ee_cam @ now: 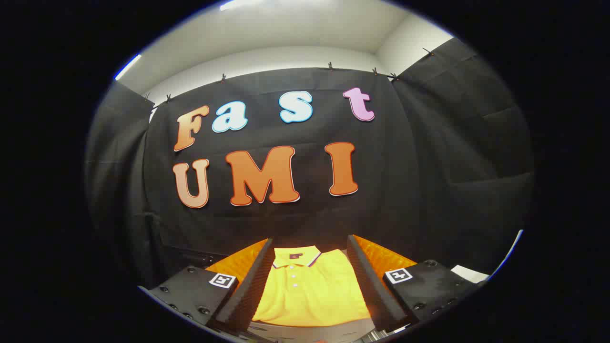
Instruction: Put the clothes into the washing machine and then close the washing machine lid.
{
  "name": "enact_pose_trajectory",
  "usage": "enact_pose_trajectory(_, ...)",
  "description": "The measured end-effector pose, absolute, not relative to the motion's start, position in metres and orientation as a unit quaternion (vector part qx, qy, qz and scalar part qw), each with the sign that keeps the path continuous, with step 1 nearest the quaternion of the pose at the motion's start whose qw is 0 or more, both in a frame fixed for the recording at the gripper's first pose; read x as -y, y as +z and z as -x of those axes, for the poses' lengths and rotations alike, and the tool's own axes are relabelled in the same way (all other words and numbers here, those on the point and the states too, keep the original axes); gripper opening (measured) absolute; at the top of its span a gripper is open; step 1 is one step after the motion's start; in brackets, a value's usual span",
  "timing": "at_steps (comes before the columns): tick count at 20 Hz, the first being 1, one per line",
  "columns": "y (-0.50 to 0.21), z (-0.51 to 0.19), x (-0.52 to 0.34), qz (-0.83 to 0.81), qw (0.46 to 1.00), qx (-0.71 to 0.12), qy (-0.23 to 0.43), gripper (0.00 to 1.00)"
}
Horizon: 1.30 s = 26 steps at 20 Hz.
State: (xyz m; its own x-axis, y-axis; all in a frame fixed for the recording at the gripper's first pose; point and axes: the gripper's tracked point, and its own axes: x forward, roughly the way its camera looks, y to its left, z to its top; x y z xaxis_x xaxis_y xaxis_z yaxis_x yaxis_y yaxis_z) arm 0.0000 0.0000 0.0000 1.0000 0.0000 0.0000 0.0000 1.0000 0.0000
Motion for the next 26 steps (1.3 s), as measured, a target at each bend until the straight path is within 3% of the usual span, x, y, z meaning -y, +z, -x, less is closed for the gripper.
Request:
enact_pose_trajectory(10, 0.012, 0.01, -0.025, 0.015, 0.999, 0.004, -0.031, 0.98)
enact_pose_trajectory(26, 0.026, 0.007, -0.034, 0.025, 0.999, 0.026, -0.024, 0.98)
